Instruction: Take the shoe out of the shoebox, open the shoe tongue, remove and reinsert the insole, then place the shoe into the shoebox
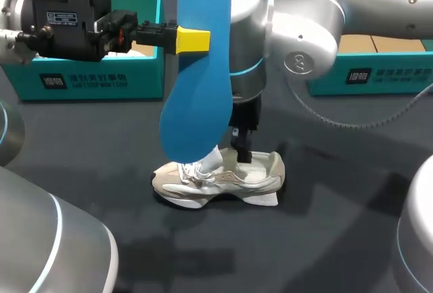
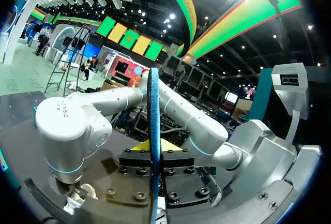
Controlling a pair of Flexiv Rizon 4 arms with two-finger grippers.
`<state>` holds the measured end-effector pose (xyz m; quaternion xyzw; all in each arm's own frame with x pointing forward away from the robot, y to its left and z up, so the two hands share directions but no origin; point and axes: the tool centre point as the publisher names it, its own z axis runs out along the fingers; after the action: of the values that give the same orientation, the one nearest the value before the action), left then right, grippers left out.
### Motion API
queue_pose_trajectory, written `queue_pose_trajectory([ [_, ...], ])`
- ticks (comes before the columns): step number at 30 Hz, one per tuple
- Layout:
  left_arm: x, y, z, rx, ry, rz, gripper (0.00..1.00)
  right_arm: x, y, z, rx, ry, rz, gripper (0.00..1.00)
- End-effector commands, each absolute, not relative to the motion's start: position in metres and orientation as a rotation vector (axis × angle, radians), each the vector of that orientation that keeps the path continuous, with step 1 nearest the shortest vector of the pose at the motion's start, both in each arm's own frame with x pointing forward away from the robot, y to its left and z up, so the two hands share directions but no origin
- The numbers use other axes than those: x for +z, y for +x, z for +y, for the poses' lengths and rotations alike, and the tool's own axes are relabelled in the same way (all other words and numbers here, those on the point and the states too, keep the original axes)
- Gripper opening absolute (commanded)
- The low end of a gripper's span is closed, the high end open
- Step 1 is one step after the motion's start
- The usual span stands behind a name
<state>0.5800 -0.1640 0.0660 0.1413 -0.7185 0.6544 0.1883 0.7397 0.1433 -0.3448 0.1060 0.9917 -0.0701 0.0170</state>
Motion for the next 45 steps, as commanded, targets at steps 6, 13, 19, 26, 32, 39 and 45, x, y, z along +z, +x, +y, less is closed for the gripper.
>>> queue_pose_trajectory([
  [6, 0.065, 0.58, -0.165, 1.84, 0.397, -2.022, 0.0, -0.373, 0.753, 0.142, -0.206, 0.331, 3.126, 1.0],
  [13, 0.065, 0.58, -0.165, 1.84, 0.397, -2.022, 0.0, -0.381, 0.752, 0.146, -0.188, 0.326, 3.135, 0.98],
  [19, 0.065, 0.58, -0.165, 1.84, 0.397, -2.022, 0.0, -0.387, 0.748, 0.147, -0.178, 0.331, 3.136, 0.75],
  [26, 0.065, 0.58, -0.165, 1.84, 0.397, -2.022, 0.0, -0.392, 0.744, 0.149, -0.181, 0.294, 3.15, 0.44],
  [32, 0.065, 0.58, -0.165, 1.84, 0.397, -2.022, 0.0, -0.393, 0.741, 0.151, -0.186, 0.279, 3.158, 0.0],
  [39, 0.065, 0.58, -0.165, 1.84, 0.397, -2.022, 0.0, -0.387, 0.736, 0.152, -0.199, 0.272, 3.168, 0.0],
  [45, 0.065, 0.58, -0.165, 1.84, 0.397, -2.022, 0.0, -0.378, 0.73, 0.151, -0.212, 0.28, 3.205, 0.0],
])
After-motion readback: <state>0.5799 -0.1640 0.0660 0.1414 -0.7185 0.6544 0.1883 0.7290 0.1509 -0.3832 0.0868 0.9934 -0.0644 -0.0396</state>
